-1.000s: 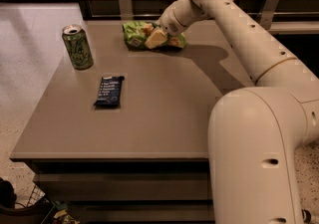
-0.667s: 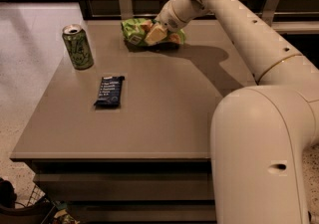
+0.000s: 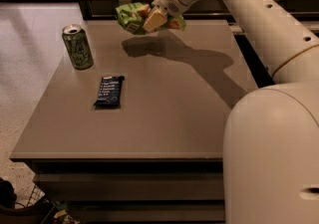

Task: Pick green rice chip bag

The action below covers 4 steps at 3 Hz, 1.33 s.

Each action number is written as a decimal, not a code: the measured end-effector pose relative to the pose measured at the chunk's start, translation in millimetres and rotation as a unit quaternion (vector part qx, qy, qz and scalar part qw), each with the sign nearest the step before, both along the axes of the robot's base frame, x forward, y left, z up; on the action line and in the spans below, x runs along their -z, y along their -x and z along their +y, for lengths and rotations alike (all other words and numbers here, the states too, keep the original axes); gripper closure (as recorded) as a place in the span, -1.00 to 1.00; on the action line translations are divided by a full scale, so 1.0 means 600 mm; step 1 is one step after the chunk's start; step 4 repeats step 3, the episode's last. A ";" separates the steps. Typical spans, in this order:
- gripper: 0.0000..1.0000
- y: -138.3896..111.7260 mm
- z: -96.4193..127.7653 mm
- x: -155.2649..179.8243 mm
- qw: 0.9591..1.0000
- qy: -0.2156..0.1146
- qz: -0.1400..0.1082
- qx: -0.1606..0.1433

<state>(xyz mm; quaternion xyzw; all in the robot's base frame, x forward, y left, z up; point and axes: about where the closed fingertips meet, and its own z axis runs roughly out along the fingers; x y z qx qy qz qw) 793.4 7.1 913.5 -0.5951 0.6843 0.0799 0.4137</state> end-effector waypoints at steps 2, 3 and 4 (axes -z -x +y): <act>1.00 0.019 0.001 -0.050 0.999 0.001 -0.036 -0.005; 1.00 0.027 0.003 -0.073 0.998 0.007 -0.055 -0.006; 1.00 0.027 0.003 -0.073 0.998 0.007 -0.055 -0.006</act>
Offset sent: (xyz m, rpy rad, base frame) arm -0.0212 -0.0057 0.0520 0.0039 -0.1254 0.0067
